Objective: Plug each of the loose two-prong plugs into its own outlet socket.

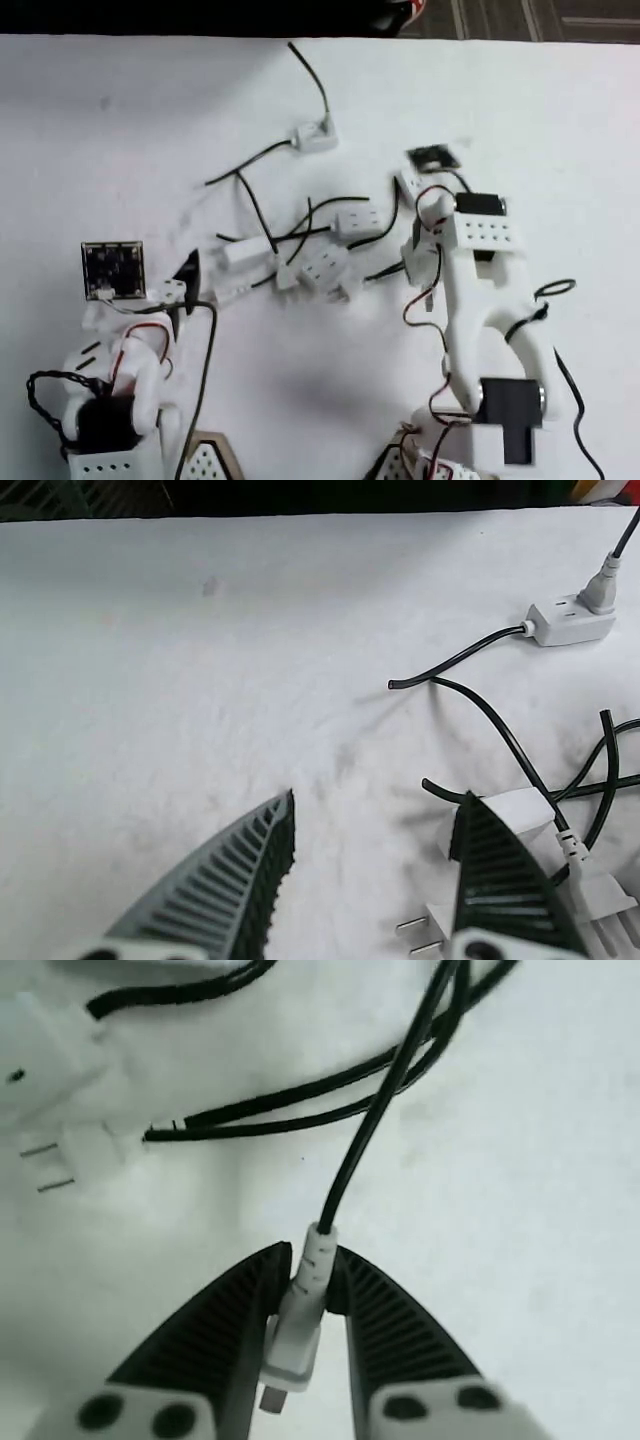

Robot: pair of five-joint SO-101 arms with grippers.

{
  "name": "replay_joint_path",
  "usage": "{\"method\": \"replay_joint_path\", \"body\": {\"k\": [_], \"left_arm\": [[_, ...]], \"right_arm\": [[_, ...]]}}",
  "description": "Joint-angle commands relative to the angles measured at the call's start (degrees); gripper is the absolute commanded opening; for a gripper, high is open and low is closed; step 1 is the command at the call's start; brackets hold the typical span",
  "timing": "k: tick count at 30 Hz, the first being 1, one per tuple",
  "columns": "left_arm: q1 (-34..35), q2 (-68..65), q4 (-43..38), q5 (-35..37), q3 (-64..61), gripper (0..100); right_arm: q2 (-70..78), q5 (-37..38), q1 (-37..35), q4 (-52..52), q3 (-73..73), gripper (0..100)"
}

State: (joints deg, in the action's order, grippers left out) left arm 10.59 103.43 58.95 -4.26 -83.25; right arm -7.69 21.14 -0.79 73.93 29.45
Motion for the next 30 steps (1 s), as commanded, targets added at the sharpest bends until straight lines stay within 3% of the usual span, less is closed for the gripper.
{"method": "replay_joint_path", "body": {"k": [1,4,9,30], "left_arm": [[0.2,0.3,-1.2,0.4,0.4,26],[0.2,0.3,-1.2,0.4,0.4,26],[0.2,0.3,-1.2,0.4,0.4,26],[0.2,0.3,-1.2,0.4,0.4,26]], "right_arm": [[4.0,5.7,-1.1,-1.1,-0.8,1.8],[9.1,5.5,-2.9,-1.3,-1.2,3.9],[11.3,5.5,-5.1,-0.9,-1.2,19.1],[6.5,5.5,-7.8,5.6,1.6,19.3]]}}
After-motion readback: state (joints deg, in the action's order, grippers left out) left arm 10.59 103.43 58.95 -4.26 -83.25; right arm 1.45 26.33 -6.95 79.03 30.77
